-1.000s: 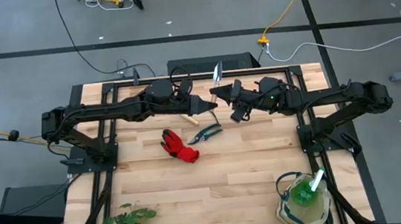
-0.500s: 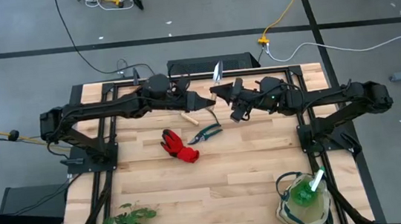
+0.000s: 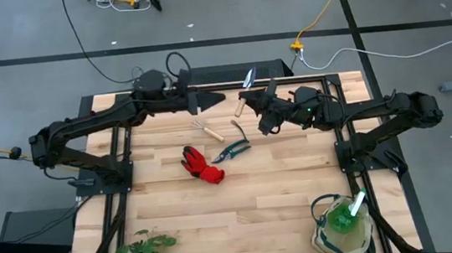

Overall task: Pick & Place Garden tools in Gardening bag
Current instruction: Put the trowel into the gardening bag

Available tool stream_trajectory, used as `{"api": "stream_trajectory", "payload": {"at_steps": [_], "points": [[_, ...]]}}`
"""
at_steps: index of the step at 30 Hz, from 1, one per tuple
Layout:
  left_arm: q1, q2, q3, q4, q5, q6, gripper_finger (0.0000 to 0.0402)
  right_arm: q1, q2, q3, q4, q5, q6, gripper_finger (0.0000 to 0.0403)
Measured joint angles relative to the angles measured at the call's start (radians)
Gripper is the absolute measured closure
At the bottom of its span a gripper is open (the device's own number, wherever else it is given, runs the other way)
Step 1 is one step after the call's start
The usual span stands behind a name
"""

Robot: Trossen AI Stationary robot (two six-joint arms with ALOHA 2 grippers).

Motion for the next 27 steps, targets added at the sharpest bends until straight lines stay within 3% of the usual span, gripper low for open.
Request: {"api": "stream_trajectory", "payload": {"at_steps": [4,10,14,19,27], "points": [[0.004,-0.005,-0.002,0.000,-0.013,0.071,0.0242,0.000,0.000,0.000,-0.001,0.000,0.149,0.0328],[0.000,-0.004,-0.001,0.003,-0.022,0.191,0.0282,0.000,0.000,0.000,-0.001,-0.001,0.206,0.0328],[-0.005,-0.004,-0.001,0.005,-0.019,0.245,0.0326,0.005,0.000,0.000,0.004,-0.001,0.230,0.0328],[-0.005,-0.005,-0.001,0.005,0.006,0.251,0.0391,0.010,0.000,0.000,0.017,-0.050,0.426,0.0328],[-0.013,-0.005,-0.001,0.005,0.008,0.271,0.0397,0.010,0.000,0.000,-0.014,-0.120,0.709,0.0328]]}}
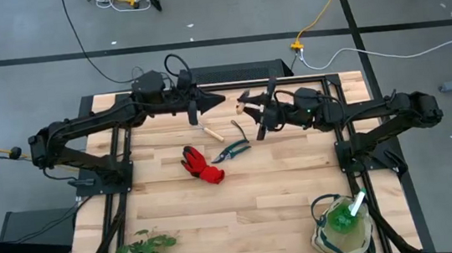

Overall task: Pick & Place Garden tools in Gardening bag
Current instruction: Put the trowel into the gardening bag

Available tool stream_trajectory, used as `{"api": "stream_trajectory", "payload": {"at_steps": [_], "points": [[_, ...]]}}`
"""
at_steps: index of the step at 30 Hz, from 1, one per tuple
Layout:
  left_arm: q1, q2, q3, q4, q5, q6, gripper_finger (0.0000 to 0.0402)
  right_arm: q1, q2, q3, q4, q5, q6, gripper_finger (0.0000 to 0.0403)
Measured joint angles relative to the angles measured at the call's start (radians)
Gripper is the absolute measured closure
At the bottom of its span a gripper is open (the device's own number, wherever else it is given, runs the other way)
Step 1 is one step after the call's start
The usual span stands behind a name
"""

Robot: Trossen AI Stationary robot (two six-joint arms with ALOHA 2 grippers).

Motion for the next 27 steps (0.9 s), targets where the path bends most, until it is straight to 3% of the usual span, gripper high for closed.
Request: {"api": "stream_trajectory", "payload": {"at_steps": [16,27], "points": [[-0.025,0.000,0.000,0.000,0.000,0.120,0.0398,0.000,0.000,0.000,-0.075,-0.186,0.512,0.0328],[-0.071,-0.021,0.000,-0.007,-0.023,0.172,0.0400,0.038,-0.078,0.000,-0.165,-0.251,0.620,0.0328]]}}
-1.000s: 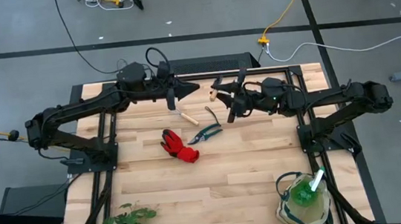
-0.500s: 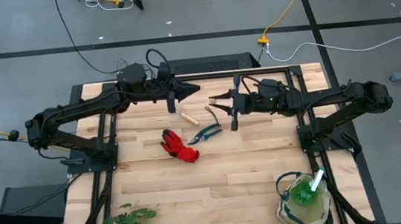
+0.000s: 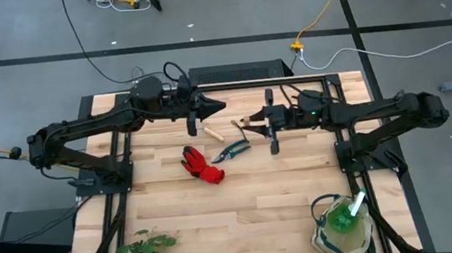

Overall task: Pick & Place Garden tools in Gardening bag
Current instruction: Put the trowel into the gardening bag

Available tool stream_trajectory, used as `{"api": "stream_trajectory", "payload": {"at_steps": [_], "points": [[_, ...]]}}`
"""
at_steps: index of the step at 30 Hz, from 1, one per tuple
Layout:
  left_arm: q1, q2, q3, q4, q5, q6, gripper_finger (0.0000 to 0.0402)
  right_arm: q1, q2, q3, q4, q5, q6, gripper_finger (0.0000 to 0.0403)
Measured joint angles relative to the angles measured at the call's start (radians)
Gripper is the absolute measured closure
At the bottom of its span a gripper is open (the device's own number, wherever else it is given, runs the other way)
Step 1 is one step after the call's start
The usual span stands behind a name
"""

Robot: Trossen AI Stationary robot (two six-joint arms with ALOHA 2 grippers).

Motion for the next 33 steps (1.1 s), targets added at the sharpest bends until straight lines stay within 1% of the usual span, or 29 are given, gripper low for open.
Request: {"api": "stream_trajectory", "payload": {"at_steps": [3,5,12,15,18,21,24,33], "points": [[-0.016,-0.020,0.000,-0.005,0.000,0.016,0.0399,0.020,-0.061,0.000,-0.041,-0.001,0.001,0.0328],[-0.028,-0.035,0.000,-0.004,-0.009,0.019,0.0400,0.033,-0.105,0.000,-0.068,-0.023,0.006,0.0328],[-0.073,-0.072,-0.001,-0.017,-0.028,0.063,0.0400,0.065,-0.228,0.000,-0.122,-0.101,0.105,0.0328],[-0.091,-0.079,0.002,-0.010,-0.027,0.067,0.0400,0.083,-0.267,0.000,-0.142,-0.127,0.105,0.0328],[-0.107,-0.087,0.000,-0.014,-0.030,0.074,0.0400,0.106,-0.303,0.000,-0.185,-0.131,0.101,0.0328],[-0.124,-0.102,0.000,-0.037,-0.039,0.083,0.0400,0.131,-0.330,0.000,-0.236,-0.130,0.100,0.0333],[-0.148,-0.105,0.000,-0.043,-0.071,0.099,0.0400,0.160,-0.347,0.000,-0.270,-0.130,0.101,0.0342],[-0.168,-0.110,0.000,-0.049,-0.094,0.099,0.0400,0.217,-0.350,0.000,-0.286,-0.128,0.100,0.0342]]}}
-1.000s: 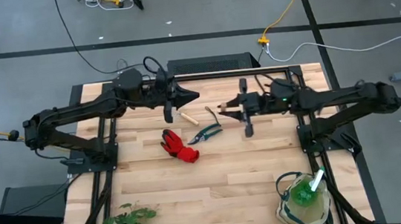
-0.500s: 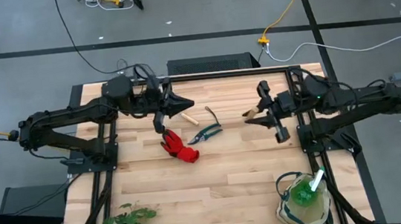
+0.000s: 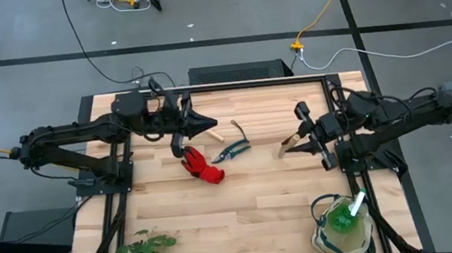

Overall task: Pick & Place Garden tools in Gardening bag
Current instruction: Put the trowel into the gardening bag

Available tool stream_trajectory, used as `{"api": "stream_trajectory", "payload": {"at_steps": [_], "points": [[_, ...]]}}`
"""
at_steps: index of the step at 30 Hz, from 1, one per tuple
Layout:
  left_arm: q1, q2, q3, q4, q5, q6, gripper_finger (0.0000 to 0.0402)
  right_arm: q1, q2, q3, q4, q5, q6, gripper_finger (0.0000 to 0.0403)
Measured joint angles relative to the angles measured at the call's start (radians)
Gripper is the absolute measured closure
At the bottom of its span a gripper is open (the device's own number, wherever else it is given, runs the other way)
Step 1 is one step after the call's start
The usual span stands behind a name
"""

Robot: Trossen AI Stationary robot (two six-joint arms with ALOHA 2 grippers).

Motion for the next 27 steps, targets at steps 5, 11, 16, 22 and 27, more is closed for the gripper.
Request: {"api": "stream_trajectory", "payload": {"at_steps": [5,11,16,22,27], "points": [[0.000,0.000,0.000,0.001,-0.007,0.000,0.0400,0.040,0.000,0.000,0.002,-0.041,0.015,0.0345],[0.000,0.000,0.000,0.001,-0.008,0.000,0.0400,0.105,0.000,0.000,0.003,-0.082,0.117,0.0345],[0.001,0.000,0.000,-0.003,-0.007,0.000,0.0400,0.182,0.000,0.000,0.020,-0.116,0.184,0.0345],[0.001,0.000,0.000,-0.007,-0.007,0.000,0.0399,0.278,0.000,0.000,0.054,-0.143,0.202,0.0346],[0.000,0.001,0.000,-0.007,-0.007,0.039,0.0399,0.357,0.001,0.000,0.066,-0.194,0.236,0.0346]]}}
